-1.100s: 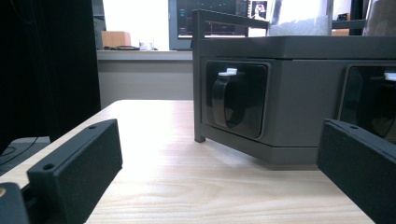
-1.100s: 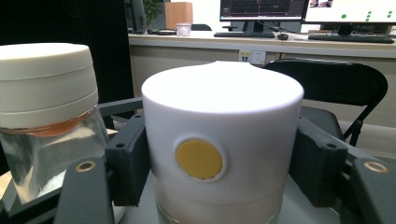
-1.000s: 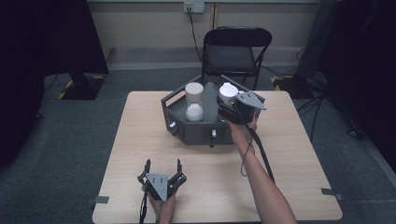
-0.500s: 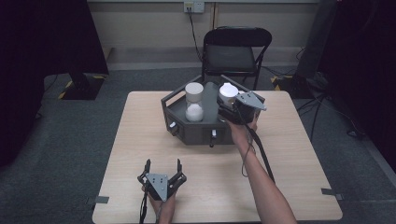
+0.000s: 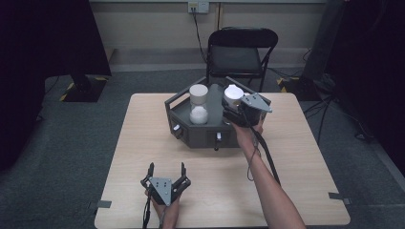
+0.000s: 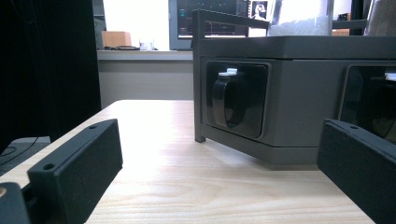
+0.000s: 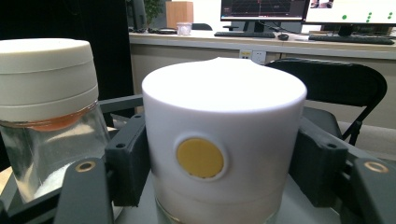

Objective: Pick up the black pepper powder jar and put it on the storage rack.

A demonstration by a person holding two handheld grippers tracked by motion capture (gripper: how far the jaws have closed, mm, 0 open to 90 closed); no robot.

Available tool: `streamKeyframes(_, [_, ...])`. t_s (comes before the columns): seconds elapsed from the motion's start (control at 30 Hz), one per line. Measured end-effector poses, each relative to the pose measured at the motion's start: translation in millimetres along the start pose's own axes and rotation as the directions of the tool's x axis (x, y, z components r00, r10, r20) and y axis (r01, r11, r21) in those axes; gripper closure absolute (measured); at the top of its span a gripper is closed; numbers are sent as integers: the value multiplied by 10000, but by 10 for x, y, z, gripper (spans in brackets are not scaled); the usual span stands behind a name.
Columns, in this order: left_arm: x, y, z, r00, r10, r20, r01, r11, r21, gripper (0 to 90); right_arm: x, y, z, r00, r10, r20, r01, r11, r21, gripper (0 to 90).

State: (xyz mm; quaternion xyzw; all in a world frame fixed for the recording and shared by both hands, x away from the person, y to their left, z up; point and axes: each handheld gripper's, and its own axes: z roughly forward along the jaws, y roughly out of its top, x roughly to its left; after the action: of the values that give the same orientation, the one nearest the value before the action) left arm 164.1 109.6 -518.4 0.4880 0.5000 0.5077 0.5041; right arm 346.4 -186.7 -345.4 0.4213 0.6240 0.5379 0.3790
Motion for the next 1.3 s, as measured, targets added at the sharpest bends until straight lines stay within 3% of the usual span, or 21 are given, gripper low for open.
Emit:
streamKeyframes(0.1, [0, 0, 0, 10000, -1, -1, 1, 10000, 2, 0, -1, -3, 1, 10000, -26, -1, 26, 10000, -20, 288])
streamKeyframes(0.2, [-1, 0, 0, 10000, -4, -3, 4, 10000, 1, 0, 27, -101, -3, 9998, -140, 172, 149, 9983, -558, 104])
streamKeyframes(0.27, [0, 0, 0, 10000, 1, -2, -1, 10000, 1, 0, 20, -166, -6, 9998, 30, 210, -11, 9957, -922, 37])
streamKeyframes(0.33, [0, 0, 0, 10000, -1, -3, 1, 10000, 1, 0, 13, -171, -4, 9995, 186, 254, -162, 9957, -907, 6])
streamKeyframes(0.57, [0, 0, 0, 10000, -1, -4, 1, 10000, 0, 0, -15, -194, -6, 9992, 272, 291, -246, 9961, -848, 0])
streamKeyframes(0.73, [-2, 0, 0, 10000, -4, -10, 4, 10000, 0, 0, 2, -238, -40, 9991, 292, 317, -253, 9931, -1146, 0])
streamKeyframes(1.3, [-1, 0, 0, 10000, 2, -9, -2, 10000, 1, 0, -11, -334, -198, 9983, 294, 495, -222, 9899, -1402, 0])
